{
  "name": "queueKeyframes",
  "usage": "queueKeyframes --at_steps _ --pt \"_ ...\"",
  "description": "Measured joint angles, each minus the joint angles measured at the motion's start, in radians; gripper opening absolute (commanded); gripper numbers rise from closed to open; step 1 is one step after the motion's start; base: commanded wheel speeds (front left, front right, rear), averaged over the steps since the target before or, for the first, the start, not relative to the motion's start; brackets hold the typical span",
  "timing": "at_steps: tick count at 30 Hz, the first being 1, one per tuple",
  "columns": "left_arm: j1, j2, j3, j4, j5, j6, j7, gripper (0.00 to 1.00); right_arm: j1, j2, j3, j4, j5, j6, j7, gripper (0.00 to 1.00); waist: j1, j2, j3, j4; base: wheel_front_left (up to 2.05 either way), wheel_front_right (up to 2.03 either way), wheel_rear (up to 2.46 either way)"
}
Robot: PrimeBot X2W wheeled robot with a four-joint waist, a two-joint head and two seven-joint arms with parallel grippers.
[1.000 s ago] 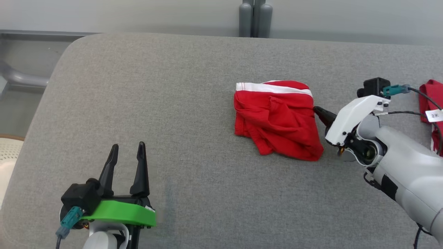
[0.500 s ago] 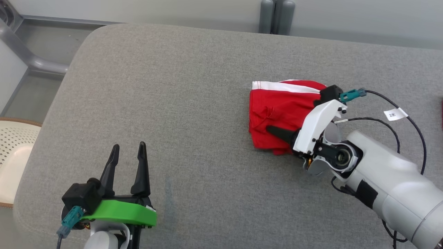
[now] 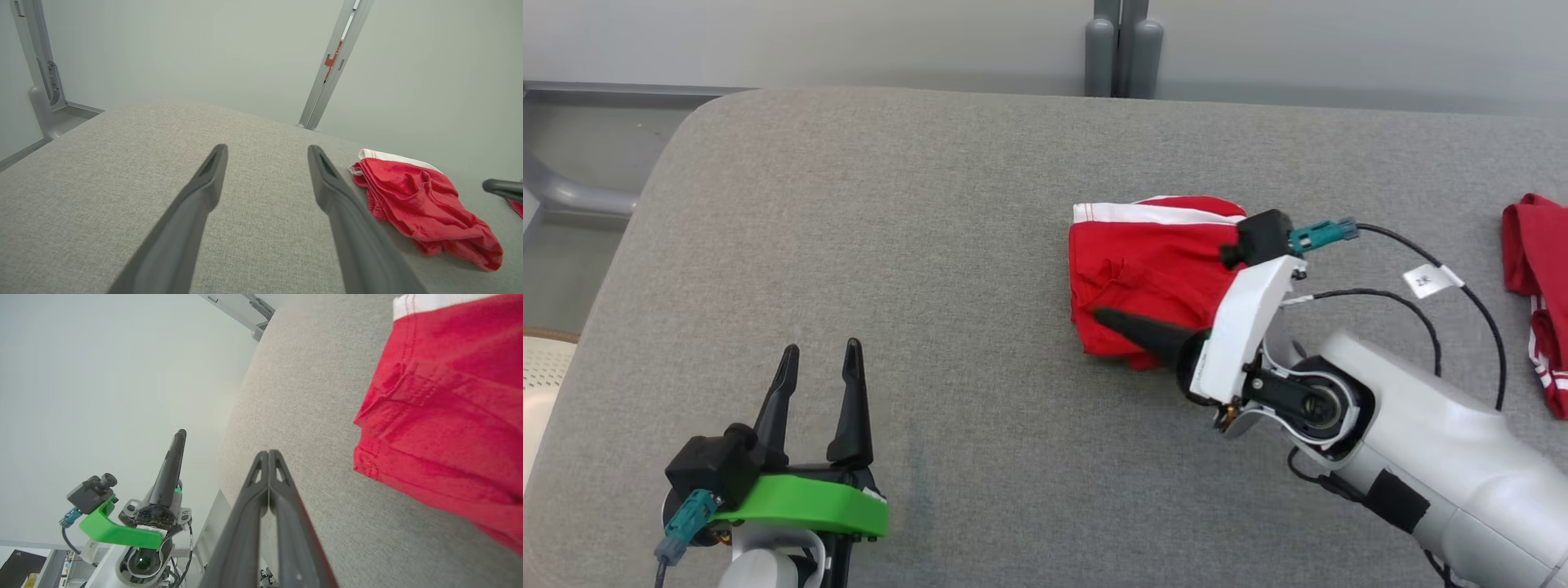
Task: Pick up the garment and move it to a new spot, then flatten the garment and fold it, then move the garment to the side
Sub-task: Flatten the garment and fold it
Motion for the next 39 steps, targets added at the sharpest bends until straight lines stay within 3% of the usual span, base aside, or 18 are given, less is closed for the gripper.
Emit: queueKeyframes --at_steps 5,11,17,24,29,34,39 --pt "0.000 0.000 -0.006 0.001 0.000 -0.001 0.000 1.00 0.003 -0.045 -0.049 0.026 -0.035 0.000 -0.088 0.00 0.0000 0.0000 -0.004 -0.015 0.00 0.00 0.00" --pt "-0.002 0.000 -0.016 0.005 0.000 -0.002 0.000 1.00 -0.025 -0.057 -0.077 0.156 -0.081 0.000 -0.164 0.00 0.0000 0.0000 0.016 -0.007 0.00 0.00 0.00" --pt "-0.018 0.000 -0.030 0.011 -0.009 -0.005 0.000 1.00 -0.092 -0.006 -0.069 0.330 -0.087 0.000 -0.153 0.00 0.0000 0.0000 0.044 0.020 0.00 0.00 0.00" --pt "-0.031 0.000 -0.037 0.016 -0.027 -0.004 0.000 1.00 -0.138 0.066 -0.046 0.498 -0.062 0.000 -0.050 0.00 0.0000 0.0000 0.072 0.066 0.00 0.00 0.00" --pt "-0.031 0.000 -0.033 0.024 -0.028 -0.001 0.000 1.00 -0.112 0.097 -0.028 0.459 -0.019 0.000 0.049 0.00 0.0000 0.0000 0.067 0.085 0.00 0.00 0.00" --pt "-0.024 0.000 -0.022 0.025 -0.026 -0.001 0.000 1.00 -0.043 0.100 -0.012 0.339 0.016 0.000 0.130 0.00 0.0000 0.0000 0.040 0.076 0.00 0.00 0.00" --pt "-0.016 0.000 -0.010 0.020 -0.015 -0.001 0.000 1.00 0.004 0.085 -0.004 0.197 0.017 0.000 0.142 0.00 0.0000 0.0000 0.024 0.047 0.00 0.00 0.00"
